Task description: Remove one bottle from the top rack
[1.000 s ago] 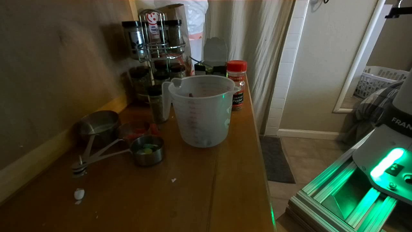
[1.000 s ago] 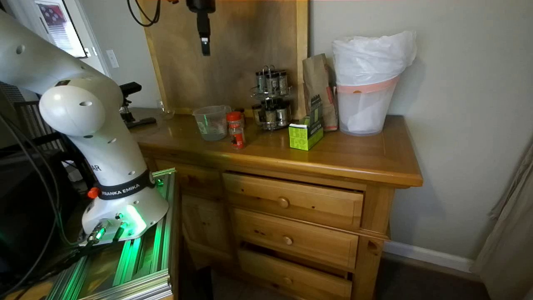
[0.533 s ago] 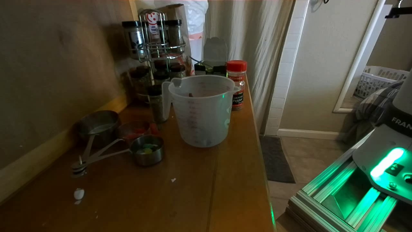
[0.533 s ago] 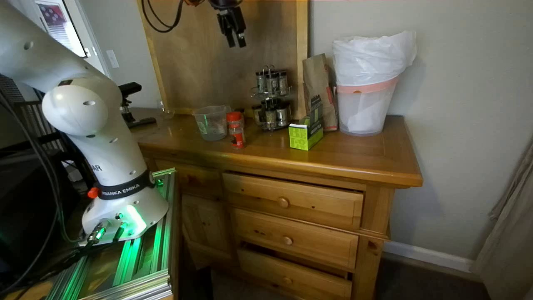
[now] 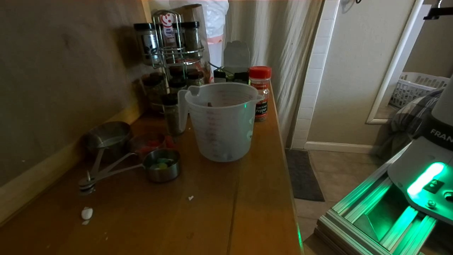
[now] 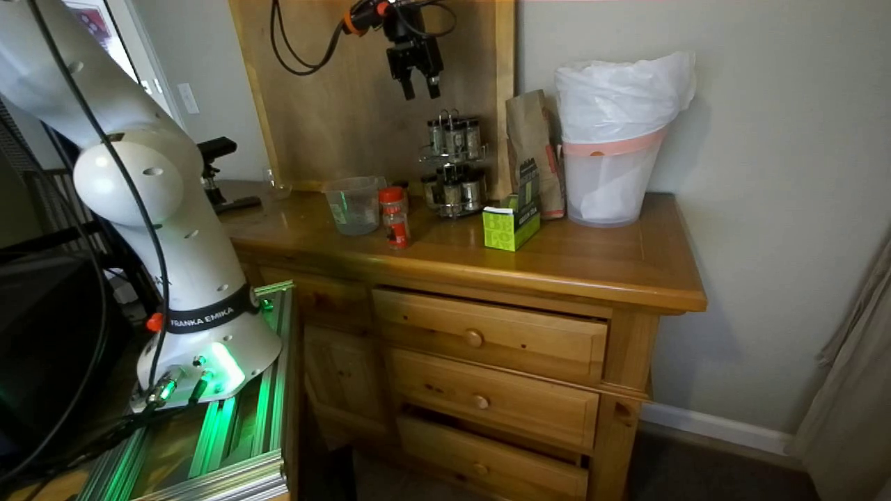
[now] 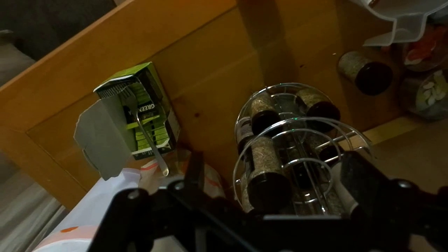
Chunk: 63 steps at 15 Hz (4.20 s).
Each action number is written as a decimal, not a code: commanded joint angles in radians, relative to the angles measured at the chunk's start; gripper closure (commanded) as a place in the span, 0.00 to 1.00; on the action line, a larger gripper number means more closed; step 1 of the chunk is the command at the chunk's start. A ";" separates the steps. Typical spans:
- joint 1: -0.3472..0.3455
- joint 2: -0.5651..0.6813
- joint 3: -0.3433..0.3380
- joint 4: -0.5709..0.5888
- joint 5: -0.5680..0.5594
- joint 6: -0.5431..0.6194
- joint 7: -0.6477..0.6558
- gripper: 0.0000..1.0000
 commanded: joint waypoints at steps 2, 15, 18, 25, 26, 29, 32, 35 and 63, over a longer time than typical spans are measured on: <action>0.051 0.010 -0.040 -0.013 0.051 0.080 -0.071 0.00; 0.077 0.187 -0.062 -0.021 -0.026 0.286 -0.269 0.00; 0.079 0.211 -0.061 -0.018 -0.019 0.306 -0.276 0.00; 0.077 0.252 -0.058 -0.013 -0.013 0.386 -0.255 0.21; 0.076 0.257 -0.057 -0.011 -0.020 0.399 -0.244 0.26; 0.076 0.268 -0.056 -0.008 -0.020 0.429 -0.233 0.23; 0.073 0.266 -0.055 -0.009 -0.031 0.433 -0.224 0.46; 0.070 0.241 -0.057 -0.023 -0.045 0.409 -0.222 0.65; 0.065 -0.014 -0.080 -0.333 0.190 0.373 0.105 0.75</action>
